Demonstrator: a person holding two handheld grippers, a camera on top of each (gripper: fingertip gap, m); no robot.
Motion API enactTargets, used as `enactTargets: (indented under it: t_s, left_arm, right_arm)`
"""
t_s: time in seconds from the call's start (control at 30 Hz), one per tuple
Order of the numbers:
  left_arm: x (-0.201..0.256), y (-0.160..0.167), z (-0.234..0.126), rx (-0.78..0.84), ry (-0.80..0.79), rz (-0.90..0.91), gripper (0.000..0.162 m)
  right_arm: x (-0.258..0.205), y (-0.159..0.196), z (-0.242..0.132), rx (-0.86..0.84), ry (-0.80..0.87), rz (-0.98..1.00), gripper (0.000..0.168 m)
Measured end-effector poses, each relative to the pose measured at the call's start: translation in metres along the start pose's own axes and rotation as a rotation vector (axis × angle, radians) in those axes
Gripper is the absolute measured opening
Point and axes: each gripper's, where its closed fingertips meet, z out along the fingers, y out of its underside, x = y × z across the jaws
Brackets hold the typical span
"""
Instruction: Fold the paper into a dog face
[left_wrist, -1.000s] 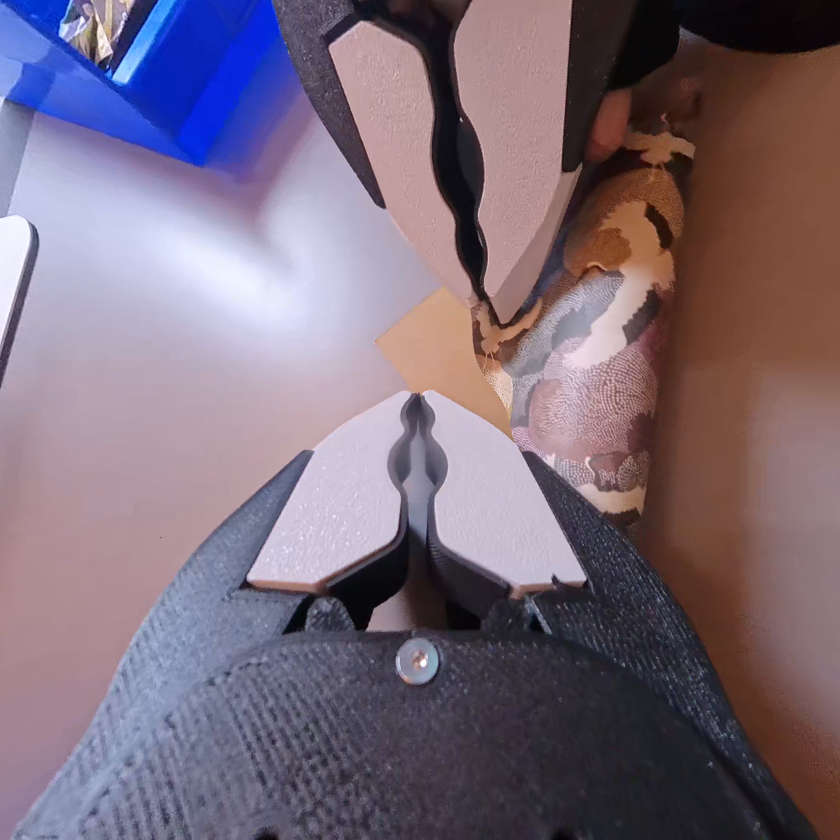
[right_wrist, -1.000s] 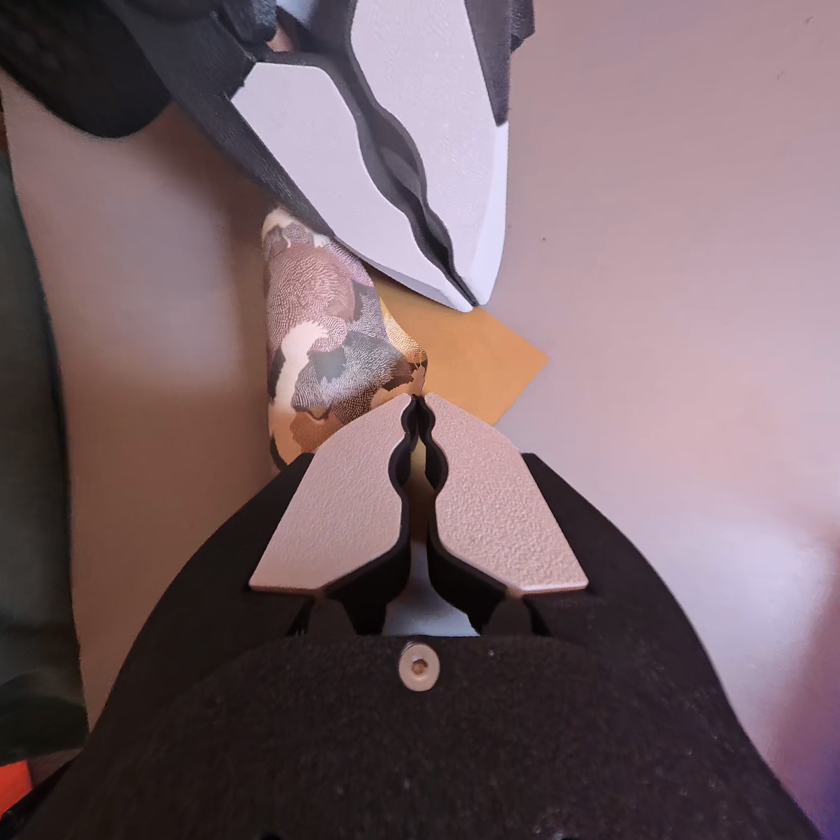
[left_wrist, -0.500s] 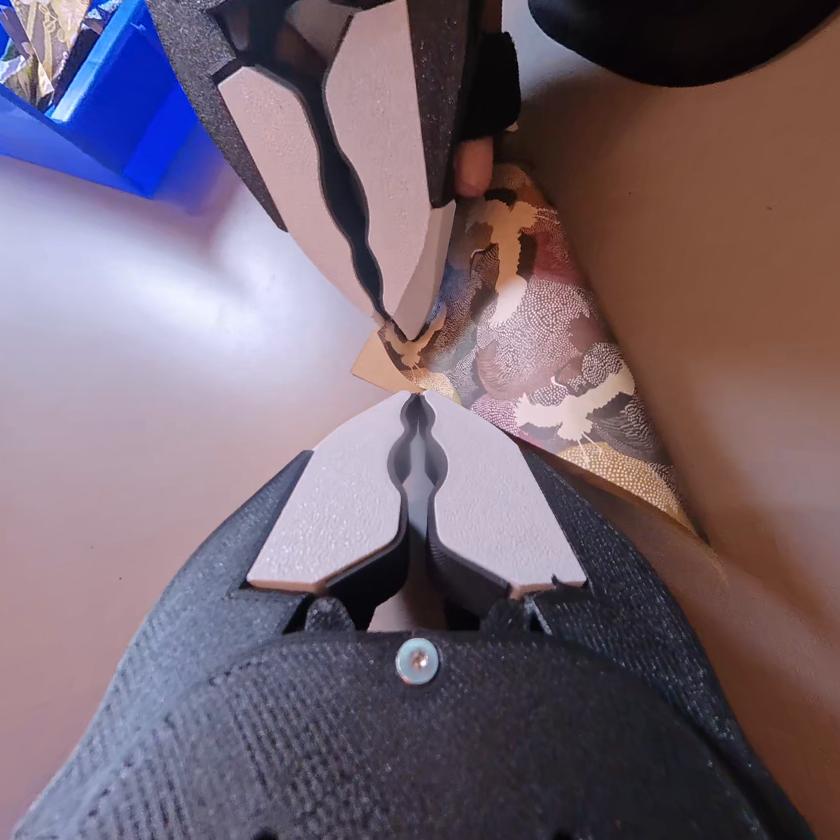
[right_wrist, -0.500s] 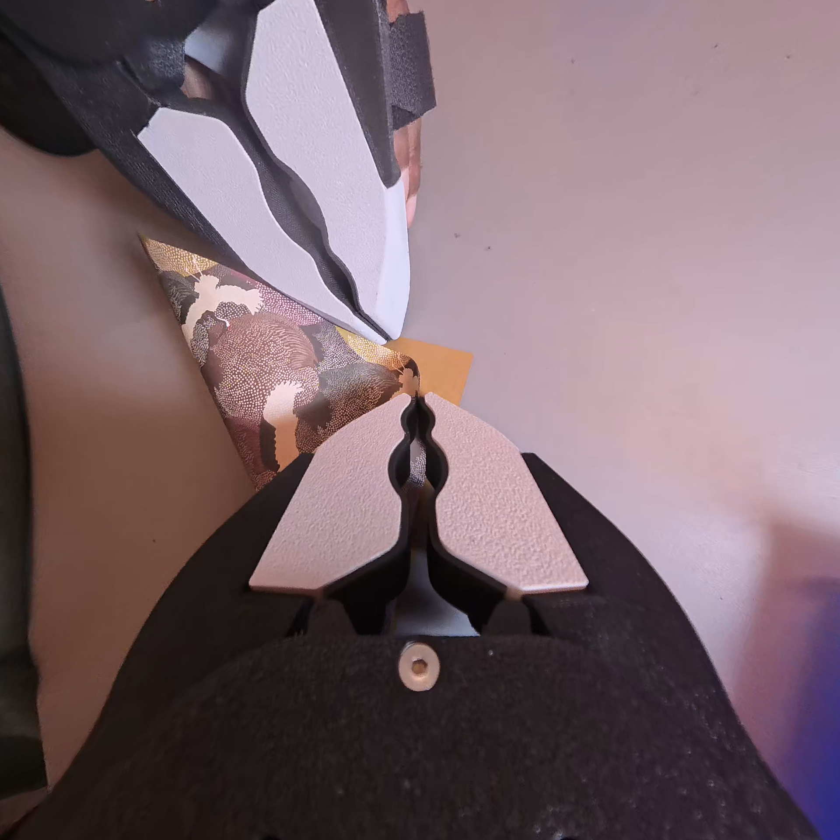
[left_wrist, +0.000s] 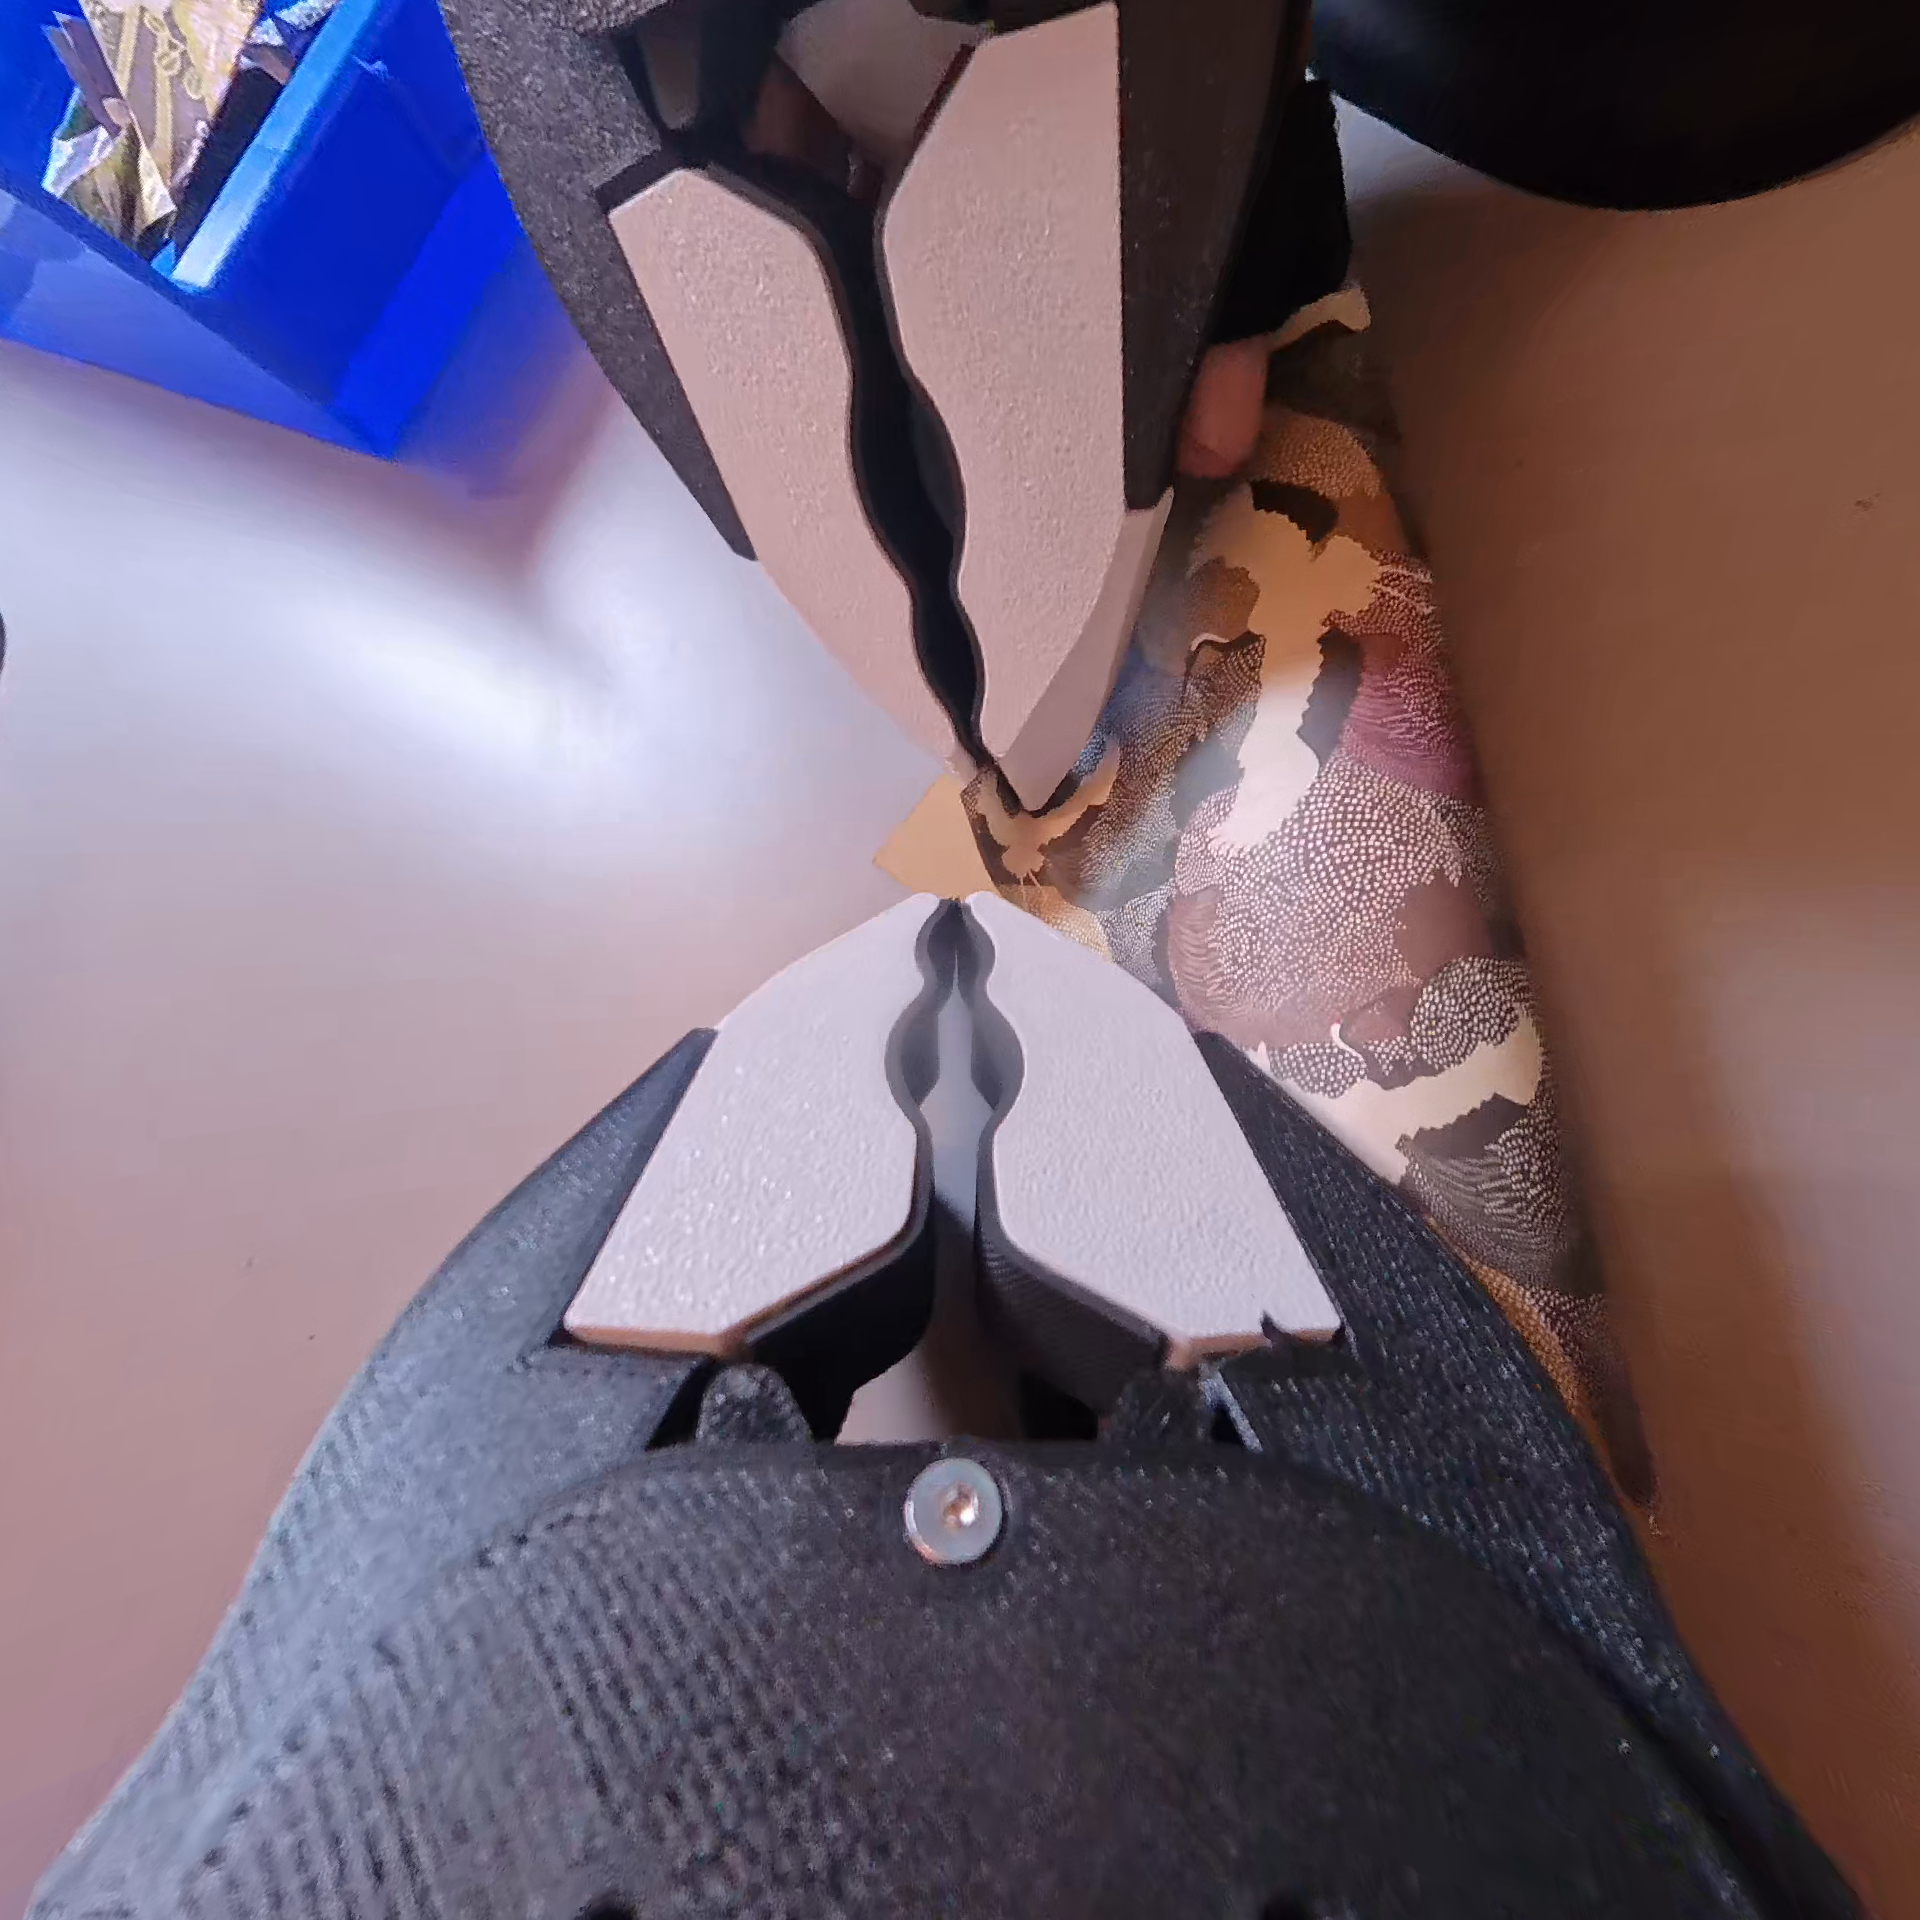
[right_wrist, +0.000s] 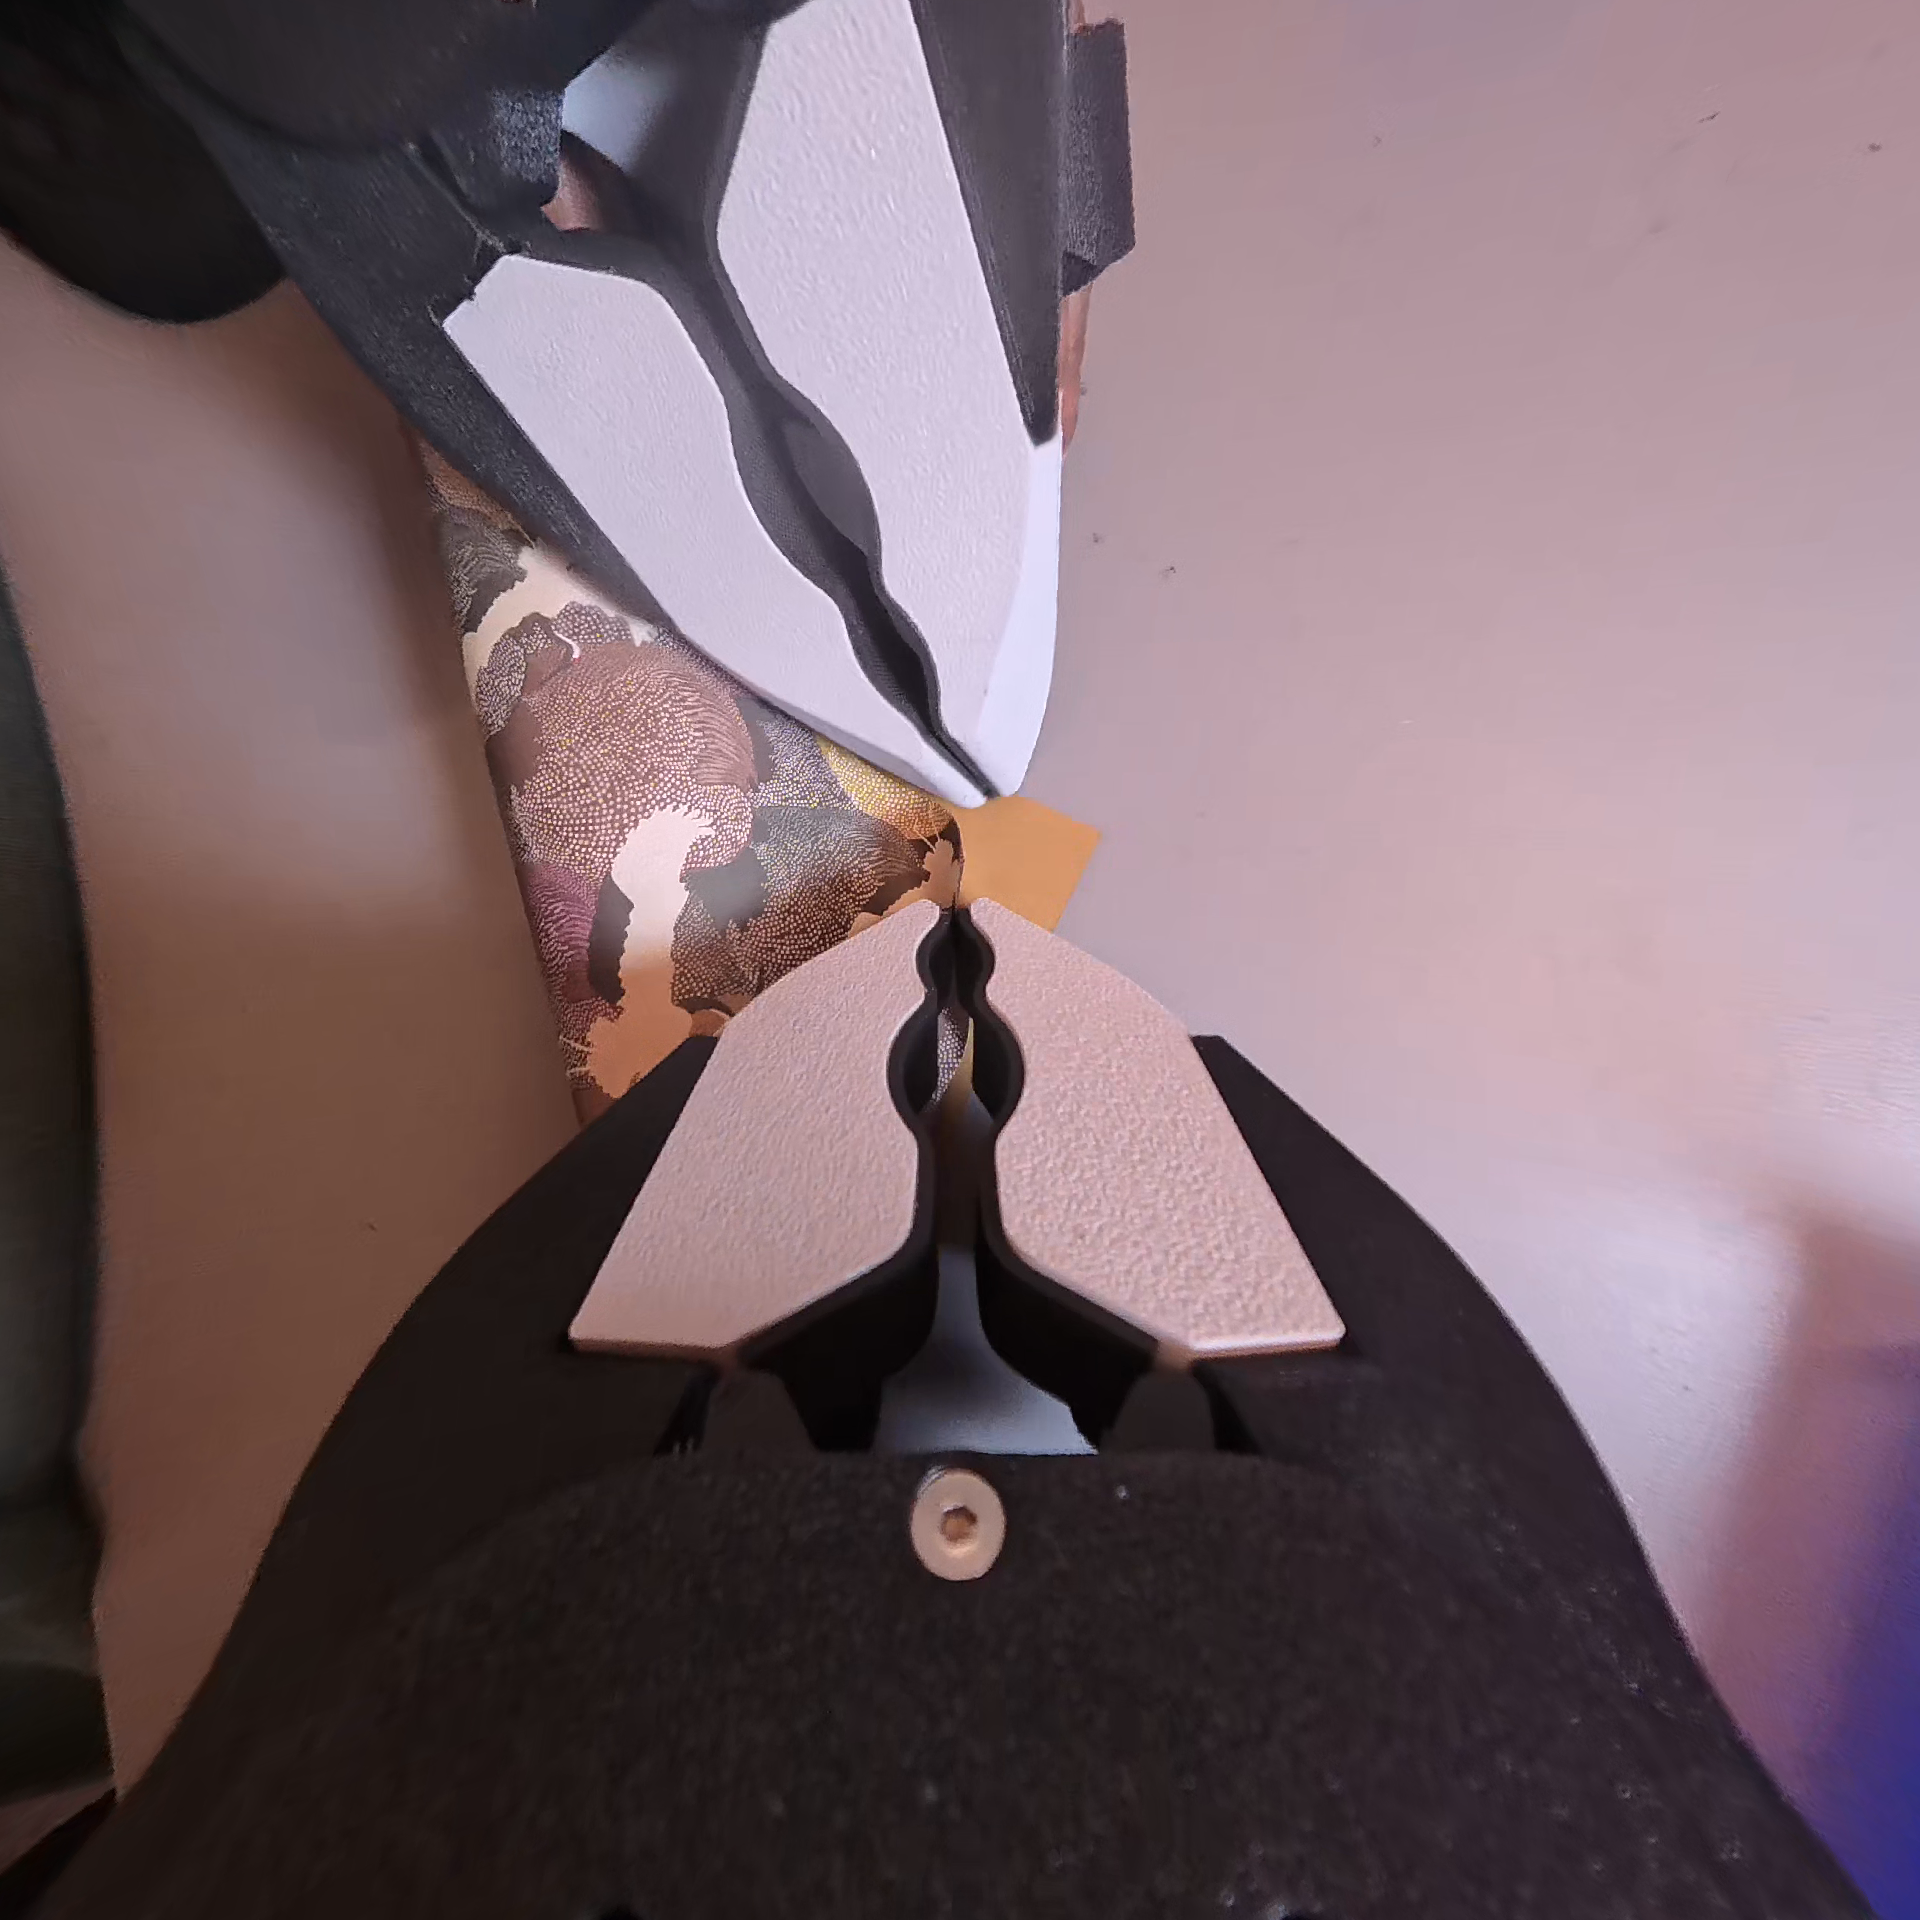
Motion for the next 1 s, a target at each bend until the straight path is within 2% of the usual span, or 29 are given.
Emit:
enactTargets:
  t_s: [0.67, 1.0]
  left_arm:
    - [-0.006, 0.002, -0.003, 0.04, 0.029, -0.075, 0.0]
    - [0.004, -0.002, -0.003, 0.052, 0.063, -0.047, 0.0]
  right_arm:
    - [0.012, -0.005, 0.001, 0.014, 0.083, -0.044, 0.0]
    - [0.0, -0.005, 0.003, 0.003, 0.028, -0.127, 0.0]
